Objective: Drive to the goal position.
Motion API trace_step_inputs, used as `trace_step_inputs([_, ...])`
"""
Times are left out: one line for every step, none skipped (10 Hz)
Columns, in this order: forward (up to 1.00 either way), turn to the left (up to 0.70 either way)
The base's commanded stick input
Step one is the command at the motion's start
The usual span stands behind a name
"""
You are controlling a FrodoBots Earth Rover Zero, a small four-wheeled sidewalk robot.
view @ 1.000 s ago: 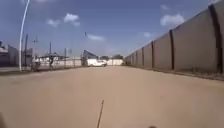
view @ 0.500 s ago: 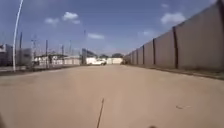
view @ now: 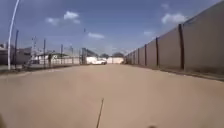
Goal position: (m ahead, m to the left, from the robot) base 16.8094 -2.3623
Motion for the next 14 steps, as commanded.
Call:
trace_step_inputs([1.00,0.00])
trace_step_inputs([1.00,0.00])
trace_step_inputs([1.00,0.00])
trace_step_inputs([1.00,0.00])
trace_step_inputs([1.00,0.00])
trace_step_inputs([1.00,0.00])
trace_step_inputs([1.00,0.00])
trace_step_inputs([1.00,0.00])
trace_step_inputs([1.00,0.00])
trace_step_inputs([1.00,0.00])
trace_step_inputs([1.00,0.00])
trace_step_inputs([1.00,0.00])
trace_step_inputs([1.00,0.00])
trace_step_inputs([1.00,0.00])
